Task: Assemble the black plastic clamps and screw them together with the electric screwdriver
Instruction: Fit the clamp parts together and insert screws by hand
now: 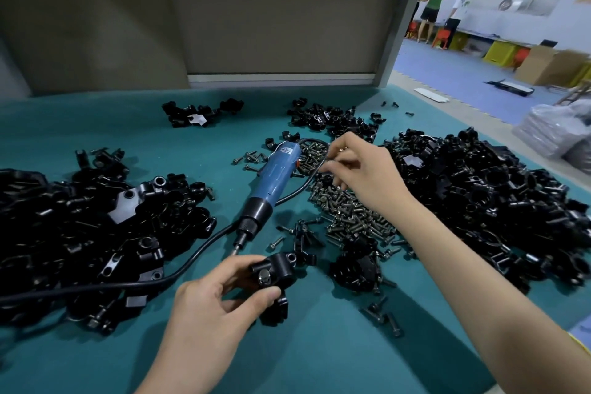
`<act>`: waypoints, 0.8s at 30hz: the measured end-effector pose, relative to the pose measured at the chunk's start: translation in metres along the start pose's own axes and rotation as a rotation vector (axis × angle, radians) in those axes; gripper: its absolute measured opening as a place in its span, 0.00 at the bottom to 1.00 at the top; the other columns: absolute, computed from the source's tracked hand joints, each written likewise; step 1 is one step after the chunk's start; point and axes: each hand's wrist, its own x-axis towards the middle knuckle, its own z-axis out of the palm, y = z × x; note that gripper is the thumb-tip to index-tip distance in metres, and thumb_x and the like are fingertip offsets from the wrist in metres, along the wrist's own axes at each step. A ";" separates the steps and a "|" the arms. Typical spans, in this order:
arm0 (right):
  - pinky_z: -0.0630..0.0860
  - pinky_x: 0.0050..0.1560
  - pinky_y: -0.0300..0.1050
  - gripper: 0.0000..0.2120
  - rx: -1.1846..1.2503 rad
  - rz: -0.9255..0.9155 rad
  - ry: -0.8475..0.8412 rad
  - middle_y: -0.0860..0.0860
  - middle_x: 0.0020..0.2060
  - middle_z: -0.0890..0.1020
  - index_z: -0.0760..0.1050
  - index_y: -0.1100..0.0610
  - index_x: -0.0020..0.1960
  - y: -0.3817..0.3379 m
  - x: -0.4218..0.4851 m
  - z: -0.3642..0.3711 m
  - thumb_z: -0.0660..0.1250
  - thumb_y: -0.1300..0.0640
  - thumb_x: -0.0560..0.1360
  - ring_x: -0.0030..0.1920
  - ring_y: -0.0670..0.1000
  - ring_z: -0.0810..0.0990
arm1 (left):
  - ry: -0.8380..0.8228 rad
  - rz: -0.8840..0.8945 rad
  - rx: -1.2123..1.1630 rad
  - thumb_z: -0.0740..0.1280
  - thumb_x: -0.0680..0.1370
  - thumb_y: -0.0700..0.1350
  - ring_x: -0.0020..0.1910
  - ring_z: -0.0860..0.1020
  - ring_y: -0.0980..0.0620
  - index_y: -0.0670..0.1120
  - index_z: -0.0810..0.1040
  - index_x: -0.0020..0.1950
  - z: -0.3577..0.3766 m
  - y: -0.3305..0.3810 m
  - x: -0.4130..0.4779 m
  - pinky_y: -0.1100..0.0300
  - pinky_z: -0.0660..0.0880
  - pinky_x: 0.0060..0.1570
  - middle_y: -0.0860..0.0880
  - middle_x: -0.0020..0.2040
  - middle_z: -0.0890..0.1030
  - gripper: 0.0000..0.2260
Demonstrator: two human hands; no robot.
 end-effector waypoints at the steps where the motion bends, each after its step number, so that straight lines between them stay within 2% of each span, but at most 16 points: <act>1: 0.78 0.35 0.36 0.05 0.006 -0.024 -0.039 0.45 0.38 0.84 0.74 0.53 0.49 -0.008 -0.004 0.000 0.66 0.63 0.77 0.32 0.45 0.80 | -0.002 0.000 -0.005 0.74 0.60 0.54 0.41 0.85 0.55 0.61 0.83 0.48 0.000 0.000 0.000 0.65 0.80 0.43 0.55 0.44 0.86 0.17; 3: 0.78 0.36 0.35 0.07 0.007 -0.050 -0.130 0.45 0.39 0.84 0.77 0.53 0.50 -0.026 -0.014 -0.001 0.65 0.64 0.77 0.33 0.44 0.80 | 0.002 0.004 -0.016 0.74 0.59 0.56 0.40 0.85 0.54 0.61 0.82 0.48 0.001 0.000 0.000 0.65 0.80 0.42 0.54 0.44 0.86 0.18; 6: 0.73 0.34 0.30 0.06 -0.029 -0.084 -0.287 0.43 0.38 0.83 0.80 0.53 0.46 -0.045 -0.031 -0.001 0.68 0.63 0.76 0.33 0.39 0.78 | 0.018 0.013 -0.024 0.74 0.59 0.56 0.40 0.85 0.54 0.61 0.83 0.48 0.001 0.000 0.001 0.65 0.80 0.41 0.54 0.43 0.86 0.18; 10: 0.74 0.40 0.34 0.05 -0.018 -0.093 -0.440 0.46 0.43 0.77 0.82 0.54 0.45 -0.055 -0.051 0.004 0.70 0.63 0.75 0.36 0.44 0.77 | 0.029 0.032 -0.013 0.74 0.60 0.54 0.40 0.84 0.56 0.61 0.83 0.47 0.002 0.002 0.001 0.66 0.80 0.41 0.55 0.42 0.85 0.15; 13: 0.73 0.42 0.35 0.09 -0.023 -0.075 -0.508 0.49 0.42 0.78 0.84 0.54 0.47 -0.058 -0.060 0.004 0.68 0.65 0.76 0.37 0.47 0.78 | 0.021 0.030 -0.003 0.77 0.62 0.53 0.40 0.84 0.55 0.61 0.82 0.48 0.003 0.003 0.002 0.65 0.80 0.42 0.54 0.42 0.85 0.15; 16: 0.76 0.44 0.35 0.12 0.025 -0.031 -0.514 0.50 0.43 0.82 0.83 0.55 0.48 -0.058 -0.064 0.001 0.65 0.69 0.76 0.38 0.47 0.81 | 0.019 0.036 0.005 0.80 0.64 0.50 0.38 0.84 0.53 0.61 0.82 0.48 0.002 0.003 0.001 0.64 0.80 0.41 0.54 0.43 0.85 0.16; 20: 0.78 0.43 0.37 0.07 0.229 0.047 -0.440 0.53 0.41 0.85 0.79 0.60 0.46 -0.060 -0.065 0.003 0.68 0.71 0.74 0.38 0.50 0.82 | 0.029 0.051 0.001 0.77 0.65 0.52 0.37 0.84 0.55 0.62 0.82 0.48 0.002 0.006 0.000 0.67 0.78 0.40 0.55 0.41 0.85 0.13; 24: 0.80 0.48 0.44 0.06 0.109 0.011 -0.389 0.49 0.40 0.85 0.79 0.58 0.44 -0.060 -0.067 0.008 0.71 0.68 0.73 0.42 0.46 0.83 | 0.025 0.057 0.002 0.74 0.65 0.49 0.37 0.84 0.56 0.63 0.82 0.46 0.002 0.009 -0.001 0.68 0.78 0.39 0.56 0.41 0.85 0.13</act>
